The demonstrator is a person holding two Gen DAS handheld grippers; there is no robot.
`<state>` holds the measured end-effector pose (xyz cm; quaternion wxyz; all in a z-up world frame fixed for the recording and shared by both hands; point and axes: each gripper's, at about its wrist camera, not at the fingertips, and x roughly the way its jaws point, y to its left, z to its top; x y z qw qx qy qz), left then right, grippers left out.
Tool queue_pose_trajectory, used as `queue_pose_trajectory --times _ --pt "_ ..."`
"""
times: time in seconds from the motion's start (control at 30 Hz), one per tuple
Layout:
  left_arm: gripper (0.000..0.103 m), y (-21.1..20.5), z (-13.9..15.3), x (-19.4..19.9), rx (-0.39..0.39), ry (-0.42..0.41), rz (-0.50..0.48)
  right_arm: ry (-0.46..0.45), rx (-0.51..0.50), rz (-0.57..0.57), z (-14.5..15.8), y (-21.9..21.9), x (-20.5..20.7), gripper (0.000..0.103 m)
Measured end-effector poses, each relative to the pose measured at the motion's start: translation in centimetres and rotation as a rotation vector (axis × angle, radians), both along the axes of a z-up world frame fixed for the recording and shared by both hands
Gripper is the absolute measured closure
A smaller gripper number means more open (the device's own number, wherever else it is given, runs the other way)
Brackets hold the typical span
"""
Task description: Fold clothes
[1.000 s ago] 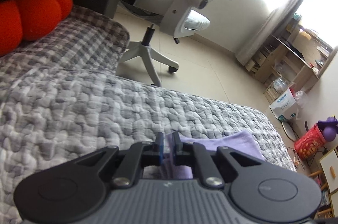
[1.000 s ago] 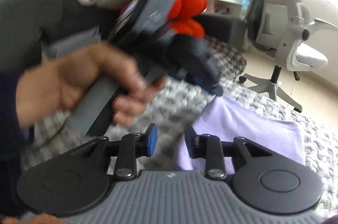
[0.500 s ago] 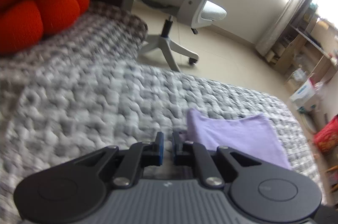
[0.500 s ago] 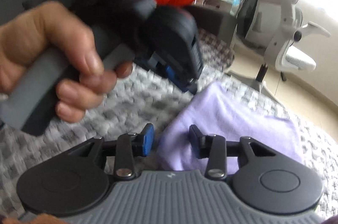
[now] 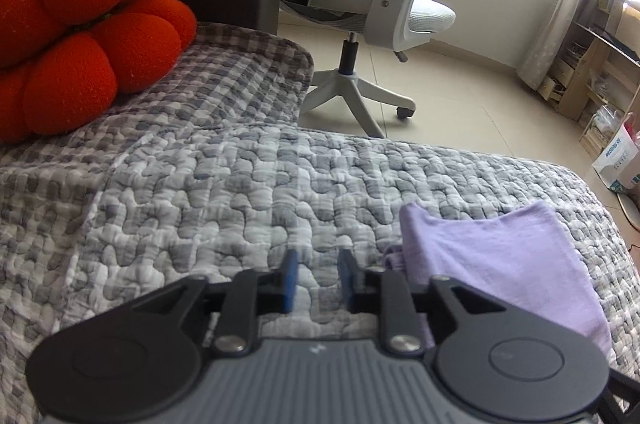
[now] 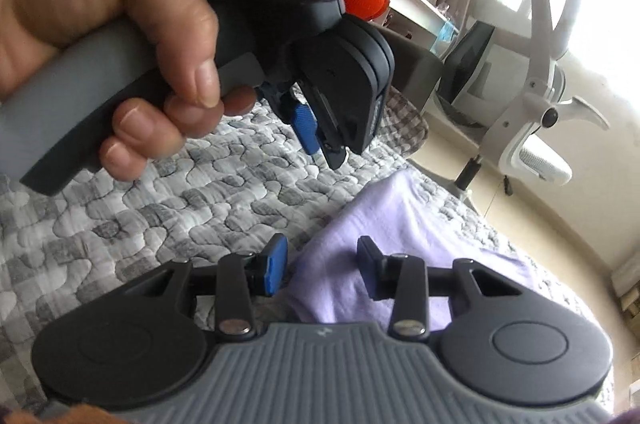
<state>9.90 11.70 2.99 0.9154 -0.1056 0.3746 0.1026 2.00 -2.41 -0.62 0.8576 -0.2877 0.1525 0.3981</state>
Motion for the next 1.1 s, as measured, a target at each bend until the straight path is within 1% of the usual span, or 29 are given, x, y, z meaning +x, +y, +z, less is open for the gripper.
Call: queue_pose_trajectory --times 0.17,0.23,0.3,0.37,0.5,0.57,0.73,0.8,0.83,0.93,1.1 --pt "0.074 0.1 0.1 -0.1 0.007 -0.002 0.002 -0.031 -0.036 -0.008 -0.8 0.3 0.0 0.062" --pt "0.067 0.2 0.2 -0.1 0.007 -0.001 0.001 -0.041 -0.039 -0.014 -0.8 0.4 0.1 0.062" --pt "0.064 0.2 0.3 -0.2 0.009 -0.001 0.003 -0.041 -0.036 -0.030 -0.9 0.4 0.0 0.064" --pt "0.064 0.2 0.4 -0.2 0.022 -0.002 -0.002 -0.044 -0.035 -0.042 -0.9 0.5 0.1 0.065" --pt "0.063 0.1 0.5 -0.4 0.023 -0.005 -0.012 -0.076 -0.056 -0.041 -1.2 0.6 -0.4 0.067" --pt "0.062 0.0 0.6 -0.4 0.030 -0.004 -0.015 -0.077 -0.056 -0.046 -1.2 0.6 -0.6 0.070" --pt "0.060 -0.3 0.5 -0.4 0.051 -0.003 -0.024 -0.033 -0.024 -0.060 -0.7 0.4 0.0 0.072" --pt "0.057 -0.4 0.6 -0.5 0.054 -0.003 -0.027 0.005 -0.007 -0.065 -0.4 0.3 0.3 0.069" --pt "0.055 -0.4 0.6 -0.5 0.053 -0.003 -0.028 0.025 0.002 -0.067 -0.2 0.2 0.4 0.064" --pt "0.050 -0.4 0.7 -0.6 0.054 -0.004 -0.032 0.084 0.050 -0.063 0.8 -0.3 0.7 0.060" --pt "0.050 -0.4 1.0 -0.9 0.057 -0.006 -0.030 0.156 0.112 -0.006 2.9 -1.6 0.3 0.059"
